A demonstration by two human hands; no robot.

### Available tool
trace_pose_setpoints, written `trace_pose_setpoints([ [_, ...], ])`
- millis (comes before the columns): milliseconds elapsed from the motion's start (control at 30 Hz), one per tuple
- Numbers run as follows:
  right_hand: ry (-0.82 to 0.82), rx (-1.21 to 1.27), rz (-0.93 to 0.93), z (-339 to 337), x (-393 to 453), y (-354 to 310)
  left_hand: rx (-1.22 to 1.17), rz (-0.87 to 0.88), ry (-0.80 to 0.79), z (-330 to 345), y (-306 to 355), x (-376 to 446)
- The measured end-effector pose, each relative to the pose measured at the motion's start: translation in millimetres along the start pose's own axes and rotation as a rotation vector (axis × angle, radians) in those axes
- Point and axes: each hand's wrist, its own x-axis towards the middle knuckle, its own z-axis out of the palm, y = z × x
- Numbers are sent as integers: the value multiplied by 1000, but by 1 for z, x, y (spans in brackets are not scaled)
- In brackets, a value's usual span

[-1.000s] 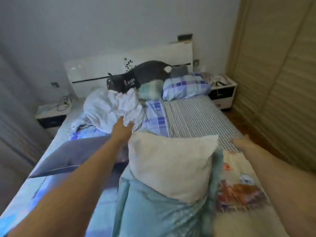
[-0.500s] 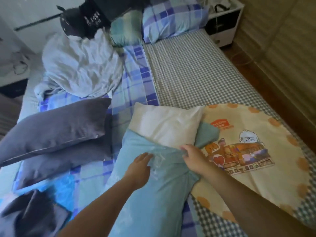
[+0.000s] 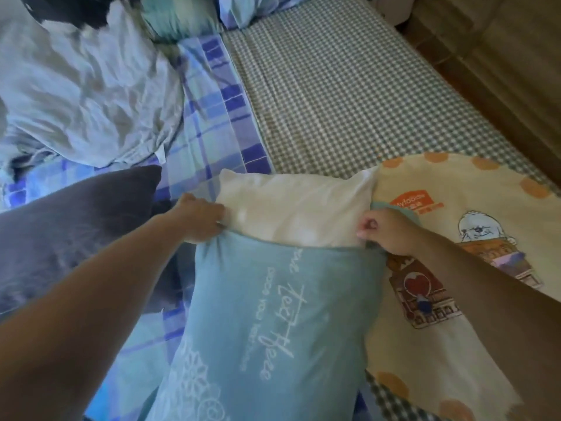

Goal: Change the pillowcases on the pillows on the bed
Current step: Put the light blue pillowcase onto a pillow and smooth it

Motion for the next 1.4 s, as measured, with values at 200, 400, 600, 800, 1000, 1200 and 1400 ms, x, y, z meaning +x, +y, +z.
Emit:
trace_pose_setpoints([
  [200, -120, 90, 52, 30, -14, 0, -659, -99, 155, 33, -24, 32],
  [400, -286, 117, 57, 29, -27, -14, -228, 31, -120, 52, -8, 14],
  [600, -162, 79, 132, 37, -32, -7, -722, -275, 272, 42, -16, -19],
  [800, -193, 38, 204, 31, -62, -17, -954, -205, 413, 15, -11, -106],
  [1000, 155, 468, -15, -26, -168, -91, -1201, -227, 580, -36, -44, -230],
  [1200, 264, 189, -478, -137, -282, -209, -1301, 16, 908, -82, -86, -420],
  [1400, 615, 20, -669, -162, -262, -296, -972, -210, 1207, -132, -103, -437],
])
